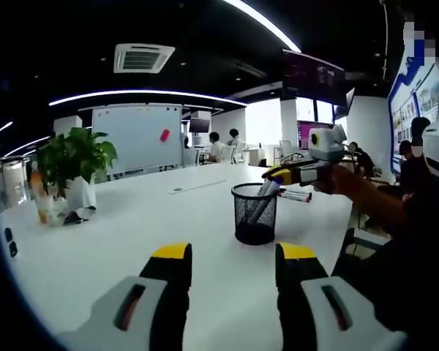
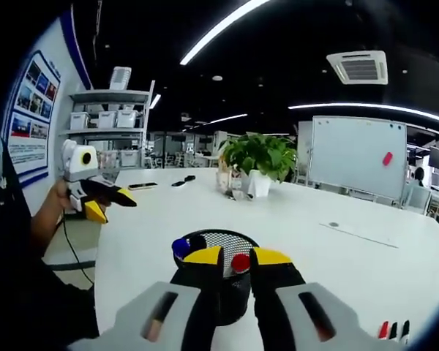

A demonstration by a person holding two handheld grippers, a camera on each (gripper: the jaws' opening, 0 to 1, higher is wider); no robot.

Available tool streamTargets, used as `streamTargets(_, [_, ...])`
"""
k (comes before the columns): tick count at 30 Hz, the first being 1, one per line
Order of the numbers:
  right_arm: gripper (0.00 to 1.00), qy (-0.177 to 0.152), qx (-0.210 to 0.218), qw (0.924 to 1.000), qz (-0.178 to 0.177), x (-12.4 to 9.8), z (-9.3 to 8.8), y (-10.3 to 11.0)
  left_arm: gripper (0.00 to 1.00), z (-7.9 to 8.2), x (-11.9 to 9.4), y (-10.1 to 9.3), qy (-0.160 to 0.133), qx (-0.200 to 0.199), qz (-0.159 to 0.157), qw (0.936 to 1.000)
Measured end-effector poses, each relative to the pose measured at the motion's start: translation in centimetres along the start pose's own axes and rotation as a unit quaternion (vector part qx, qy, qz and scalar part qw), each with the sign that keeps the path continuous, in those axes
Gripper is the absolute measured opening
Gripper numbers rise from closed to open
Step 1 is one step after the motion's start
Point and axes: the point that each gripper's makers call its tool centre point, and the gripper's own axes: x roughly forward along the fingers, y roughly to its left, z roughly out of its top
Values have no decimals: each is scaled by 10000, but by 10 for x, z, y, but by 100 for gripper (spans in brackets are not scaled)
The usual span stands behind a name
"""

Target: Pick up the whiteboard markers from the pen holder and place them facing the whiteboard neatly

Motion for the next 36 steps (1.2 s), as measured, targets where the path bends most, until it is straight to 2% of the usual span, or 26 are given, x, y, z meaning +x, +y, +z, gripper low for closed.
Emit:
streamTargets(20, [14,134,162,9998,-14,-1,-7,-3,47,0,0,0,-1,6,9,10000])
streamTargets(31, [13,31,234,9997,-108,-9,3,-5,47,1,-2,1,-23,17,27,10000])
streamTargets(36, [13,-138,207,9994,-219,-18,14,-8,47,2,-2,1,-31,15,26,10000])
